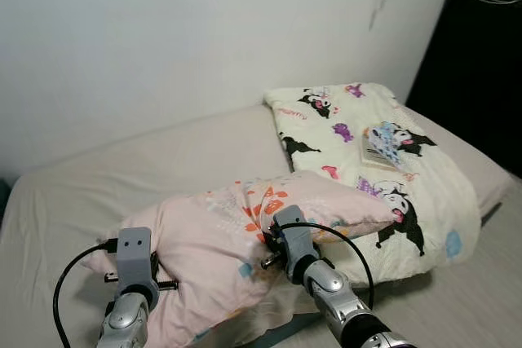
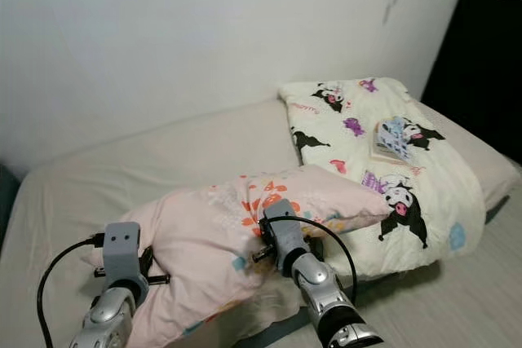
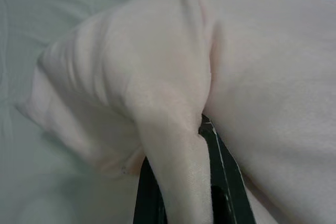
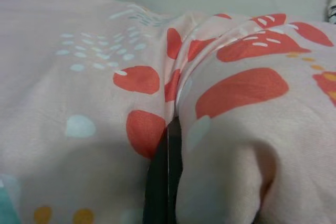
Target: Clean up the room
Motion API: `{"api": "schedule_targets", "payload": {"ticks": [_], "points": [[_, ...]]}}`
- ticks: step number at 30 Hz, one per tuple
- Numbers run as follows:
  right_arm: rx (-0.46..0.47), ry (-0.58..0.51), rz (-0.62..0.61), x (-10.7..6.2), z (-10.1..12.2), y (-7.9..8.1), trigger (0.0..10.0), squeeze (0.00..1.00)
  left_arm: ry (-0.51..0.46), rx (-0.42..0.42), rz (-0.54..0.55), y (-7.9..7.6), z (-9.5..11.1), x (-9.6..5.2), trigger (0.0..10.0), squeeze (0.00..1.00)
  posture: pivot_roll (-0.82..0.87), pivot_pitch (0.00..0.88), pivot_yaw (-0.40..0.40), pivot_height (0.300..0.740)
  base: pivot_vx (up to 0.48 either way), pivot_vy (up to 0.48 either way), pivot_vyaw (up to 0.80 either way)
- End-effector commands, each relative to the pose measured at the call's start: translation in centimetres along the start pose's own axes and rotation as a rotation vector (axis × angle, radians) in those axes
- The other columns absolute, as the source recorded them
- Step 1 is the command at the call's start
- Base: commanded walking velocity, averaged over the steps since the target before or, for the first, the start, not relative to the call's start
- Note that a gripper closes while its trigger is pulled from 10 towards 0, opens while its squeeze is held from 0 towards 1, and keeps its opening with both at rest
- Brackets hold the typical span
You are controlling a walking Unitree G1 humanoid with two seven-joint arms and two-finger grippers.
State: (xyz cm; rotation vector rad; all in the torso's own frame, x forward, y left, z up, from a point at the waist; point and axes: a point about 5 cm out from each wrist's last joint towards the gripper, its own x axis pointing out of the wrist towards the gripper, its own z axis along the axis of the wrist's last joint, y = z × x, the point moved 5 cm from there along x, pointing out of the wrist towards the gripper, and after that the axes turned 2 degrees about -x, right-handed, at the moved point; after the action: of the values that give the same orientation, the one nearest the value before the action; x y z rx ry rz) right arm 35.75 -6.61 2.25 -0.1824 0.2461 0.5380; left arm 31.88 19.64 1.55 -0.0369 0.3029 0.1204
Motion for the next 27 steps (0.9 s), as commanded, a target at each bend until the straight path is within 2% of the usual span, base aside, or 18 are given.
{"api": "schedule_targets", "payload": {"ticks": [1, 5, 8, 10, 14, 17, 20, 27], "points": [[-0.001, -0.045, 0.014, 0.2, 1.0, 0.3, 10.0, 0.00, -0.027, 0.057, -0.035, -1.2, 1.2, 0.2, 10.0, 0.00, 0.05, 0.060, -0.009, 0.740, 0.000, -0.480, 0.00], [-0.001, -0.045, 0.014, 0.2, 1.0, 0.3, 10.0, 0.00, -0.019, 0.064, -0.030, -1.1, 1.1, 0.1, 10.0, 0.00, 0.05, 0.064, -0.010, 0.740, 0.000, -0.480, 0.00], [0.003, -0.045, 0.013, 0.2, 1.0, 0.3, 10.0, 0.00, 0.034, 0.030, -0.044, -1.3, 0.5, 0.2, 10.0, 0.00, 0.05, 0.066, -0.011, 0.740, 0.000, -0.160, 0.00], [0.007, -0.047, 0.012, 0.2, 1.0, 0.3, 10.0, 0.00, 0.075, -0.007, -0.112, -2.2, -0.1, 0.1, 10.0, 0.00, 0.05, 0.068, -0.010, 0.740, 0.000, 0.480, 0.00], [0.008, -0.048, 0.012, 0.2, 1.0, 0.3, 10.0, 0.00, 0.078, -0.007, -0.122, -2.4, -0.1, 0.1, 10.0, 0.00, 0.05, 0.070, -0.008, 0.740, 0.000, 0.480, 0.00], [0.011, -0.049, 0.012, 0.2, 1.0, 0.3, 10.0, 0.00, 0.066, -0.006, -0.107, -2.2, 0.2, 0.1, 10.0, 0.00, 0.05, 0.070, -0.008, 0.740, 0.000, 0.480, 0.00], [0.012, -0.050, 0.012, 0.2, 1.1, 0.3, 10.0, 0.00, 0.025, 0.026, -0.083, -1.8, 0.9, 0.2, 10.0, 0.00, 0.05, 0.071, -0.007, 0.740, 0.000, 0.000, 0.00], [0.011, -0.052, 0.010, 0.2, 1.1, 0.3, 10.0, 0.00, -0.041, 0.009, -0.077, -1.7, 1.9, 0.3, 10.0, 0.00, 0.05, 0.072, -0.008, 0.740, 0.000, 0.000, 0.00]]}}
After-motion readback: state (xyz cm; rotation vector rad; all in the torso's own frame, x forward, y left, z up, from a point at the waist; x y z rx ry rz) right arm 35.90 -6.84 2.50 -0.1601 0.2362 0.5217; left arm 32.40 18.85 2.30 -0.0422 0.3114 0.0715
